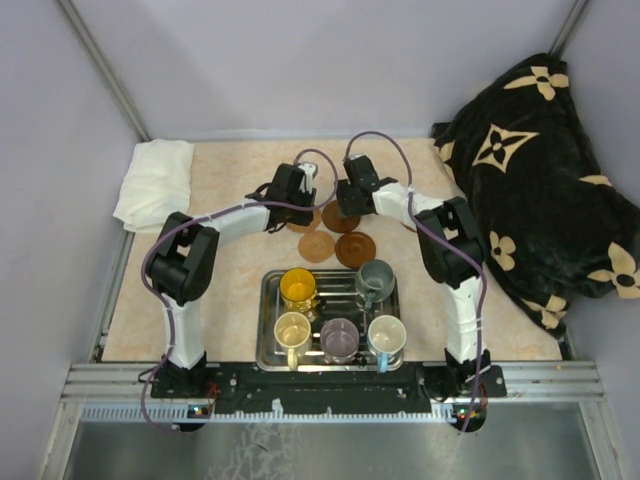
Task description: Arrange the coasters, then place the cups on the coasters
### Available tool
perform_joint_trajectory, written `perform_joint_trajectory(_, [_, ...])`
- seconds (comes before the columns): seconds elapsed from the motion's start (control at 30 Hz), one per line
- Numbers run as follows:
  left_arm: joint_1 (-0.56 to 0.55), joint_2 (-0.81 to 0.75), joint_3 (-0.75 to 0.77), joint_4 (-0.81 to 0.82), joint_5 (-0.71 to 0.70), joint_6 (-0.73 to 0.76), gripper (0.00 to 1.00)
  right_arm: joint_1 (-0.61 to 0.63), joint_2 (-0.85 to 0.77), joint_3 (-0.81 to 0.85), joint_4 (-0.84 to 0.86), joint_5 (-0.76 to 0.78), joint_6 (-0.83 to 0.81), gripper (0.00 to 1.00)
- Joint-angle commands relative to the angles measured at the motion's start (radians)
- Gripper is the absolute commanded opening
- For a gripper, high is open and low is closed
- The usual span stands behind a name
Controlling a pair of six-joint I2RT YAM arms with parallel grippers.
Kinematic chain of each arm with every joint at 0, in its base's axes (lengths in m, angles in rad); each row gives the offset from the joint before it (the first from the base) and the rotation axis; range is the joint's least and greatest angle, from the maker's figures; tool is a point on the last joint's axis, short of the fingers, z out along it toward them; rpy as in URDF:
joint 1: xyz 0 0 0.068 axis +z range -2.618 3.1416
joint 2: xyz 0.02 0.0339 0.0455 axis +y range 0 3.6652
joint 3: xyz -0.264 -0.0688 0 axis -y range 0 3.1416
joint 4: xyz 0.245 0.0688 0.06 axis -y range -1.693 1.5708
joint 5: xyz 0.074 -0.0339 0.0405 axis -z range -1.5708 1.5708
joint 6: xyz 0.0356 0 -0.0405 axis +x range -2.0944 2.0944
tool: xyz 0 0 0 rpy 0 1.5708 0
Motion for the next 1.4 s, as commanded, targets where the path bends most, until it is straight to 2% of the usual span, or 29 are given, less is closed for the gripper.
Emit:
perform_joint_trajectory(0.0, [-0.007, -0.035, -0.007, 0.018, -0.008, -0.005, 0.36, 0.011, 0.015, 0.035, -0.054, 0.067, -0.01, 0.64])
perform_joint_trajectory(0.2, [-0.007, -0.031, -0.004, 0.018, -0.009, 0.006, 0.35, 0.011, 0.016, -0.005, -0.089, 0.145, 0.02, 0.52])
perform_joint_trajectory(0.4, [-0.008, -0.033, -0.004, 0.016, -0.008, 0.008, 0.35, -0.033, -0.008, -0.061, -0.105, 0.195, 0.079, 0.35])
perform_joint_trajectory(0.73, [-0.008, -0.028, 0.002, 0.016, -0.007, 0.017, 0.35, -0.127, -0.07, -0.169, -0.1, 0.228, 0.108, 0.35])
perform_joint_trajectory(1.37, [-0.007, -0.029, 0.006, 0.013, -0.011, 0.014, 0.36, -0.155, -0.126, -0.27, -0.121, 0.312, 0.101, 0.35])
